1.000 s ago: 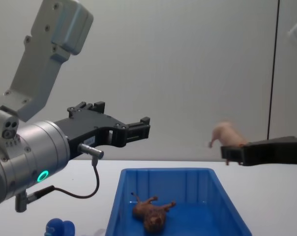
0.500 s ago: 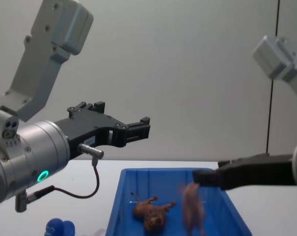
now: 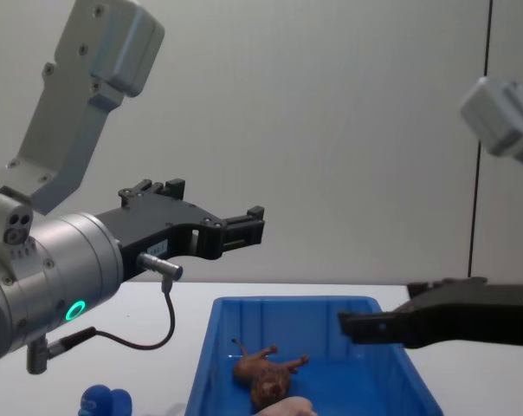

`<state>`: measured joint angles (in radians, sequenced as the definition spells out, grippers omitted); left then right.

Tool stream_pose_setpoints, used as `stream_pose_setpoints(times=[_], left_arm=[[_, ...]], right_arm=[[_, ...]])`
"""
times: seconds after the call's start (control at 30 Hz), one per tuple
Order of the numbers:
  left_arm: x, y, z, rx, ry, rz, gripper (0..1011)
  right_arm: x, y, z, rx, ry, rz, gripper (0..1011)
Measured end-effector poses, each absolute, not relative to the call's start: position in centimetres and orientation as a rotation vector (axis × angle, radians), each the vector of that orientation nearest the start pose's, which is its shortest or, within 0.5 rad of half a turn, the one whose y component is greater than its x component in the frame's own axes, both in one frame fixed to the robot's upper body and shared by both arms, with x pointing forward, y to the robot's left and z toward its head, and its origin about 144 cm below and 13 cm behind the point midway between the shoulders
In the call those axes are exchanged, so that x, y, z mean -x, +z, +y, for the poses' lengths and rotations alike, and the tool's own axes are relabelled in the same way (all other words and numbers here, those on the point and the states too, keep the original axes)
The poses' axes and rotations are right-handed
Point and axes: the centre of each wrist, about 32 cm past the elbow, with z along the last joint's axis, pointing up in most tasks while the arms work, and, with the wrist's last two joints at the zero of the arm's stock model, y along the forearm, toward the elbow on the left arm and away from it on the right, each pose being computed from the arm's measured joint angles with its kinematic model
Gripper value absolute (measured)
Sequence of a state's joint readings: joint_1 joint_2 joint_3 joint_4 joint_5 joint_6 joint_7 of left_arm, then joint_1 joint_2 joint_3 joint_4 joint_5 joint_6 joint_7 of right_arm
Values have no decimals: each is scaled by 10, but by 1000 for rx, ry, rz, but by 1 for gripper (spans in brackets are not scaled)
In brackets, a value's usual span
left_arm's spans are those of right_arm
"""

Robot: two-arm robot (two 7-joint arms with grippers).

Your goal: Pick up the two dolls from the table and place them into the box.

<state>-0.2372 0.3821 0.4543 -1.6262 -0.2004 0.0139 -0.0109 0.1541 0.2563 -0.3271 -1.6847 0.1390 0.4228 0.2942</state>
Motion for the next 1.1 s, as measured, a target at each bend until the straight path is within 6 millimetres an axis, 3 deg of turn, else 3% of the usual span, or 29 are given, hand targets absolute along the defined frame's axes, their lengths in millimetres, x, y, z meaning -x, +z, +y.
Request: stream_pose_setpoints(times=[0.53, 0.8, 1.1], left_arm=[[-492, 1204, 198, -61, 1124, -268, 1001], [-489, 1205, 199, -77, 1132, -253, 1001], [-471, 1204, 203, -123, 1185, -184, 1001]], right_arm=[[-485, 1198, -233, 248, -1011, 34, 1001], [-487, 1197, -242, 240, -1021, 28, 1001], [-488, 1196, -247, 235, -1028, 24, 1001]])
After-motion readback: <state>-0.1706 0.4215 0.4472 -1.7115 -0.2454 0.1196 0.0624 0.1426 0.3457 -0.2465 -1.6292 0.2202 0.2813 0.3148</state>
